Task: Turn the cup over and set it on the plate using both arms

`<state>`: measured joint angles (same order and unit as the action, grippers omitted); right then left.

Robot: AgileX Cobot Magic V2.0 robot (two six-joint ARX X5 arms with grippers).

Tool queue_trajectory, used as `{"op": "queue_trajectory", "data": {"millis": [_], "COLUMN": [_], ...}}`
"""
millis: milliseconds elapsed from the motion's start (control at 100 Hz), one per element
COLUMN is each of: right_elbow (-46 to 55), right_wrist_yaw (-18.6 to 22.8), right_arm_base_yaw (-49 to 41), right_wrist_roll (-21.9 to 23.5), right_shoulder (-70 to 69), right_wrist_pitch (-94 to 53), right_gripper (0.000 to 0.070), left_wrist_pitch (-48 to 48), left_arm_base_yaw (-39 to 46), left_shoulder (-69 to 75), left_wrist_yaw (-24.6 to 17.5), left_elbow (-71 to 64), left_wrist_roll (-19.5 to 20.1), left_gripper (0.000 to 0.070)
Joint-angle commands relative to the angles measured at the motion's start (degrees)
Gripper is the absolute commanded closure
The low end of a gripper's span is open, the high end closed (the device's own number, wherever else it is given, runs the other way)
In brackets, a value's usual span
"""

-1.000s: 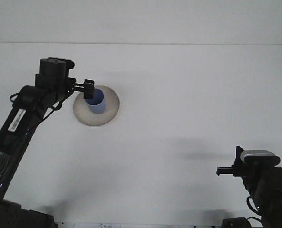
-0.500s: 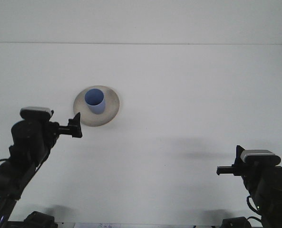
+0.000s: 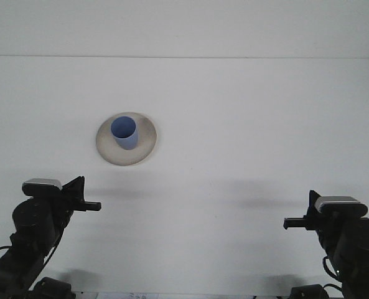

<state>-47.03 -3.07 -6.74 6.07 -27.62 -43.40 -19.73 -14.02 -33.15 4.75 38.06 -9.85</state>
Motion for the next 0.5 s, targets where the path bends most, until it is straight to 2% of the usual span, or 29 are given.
{"op": "queue_trajectory", "data": {"millis": [0,490], "right_elbow": [-0.59,-0.59], "right_wrist_yaw": [0.02,0.02], "right_arm_base_yaw": [-0.09,-0.09], "right_wrist_roll": [0.57,0.57], "right_shoulder": [-0.17,-0.17], "right_wrist_pitch": [0.63,0.83], "right_gripper": [0.07,0.07], "left_wrist_pitch": [0.57,0.57], "left_arm_base_yaw": [-0.13,-0.13], "left_shoulder": [0.04,5.75], "left_wrist_yaw": [0.44,0.42], "left_elbow": [0.63,0.66], "left_wrist_roll": [-0.11,-0.11], "left_gripper": [0.0688,0.0688]}}
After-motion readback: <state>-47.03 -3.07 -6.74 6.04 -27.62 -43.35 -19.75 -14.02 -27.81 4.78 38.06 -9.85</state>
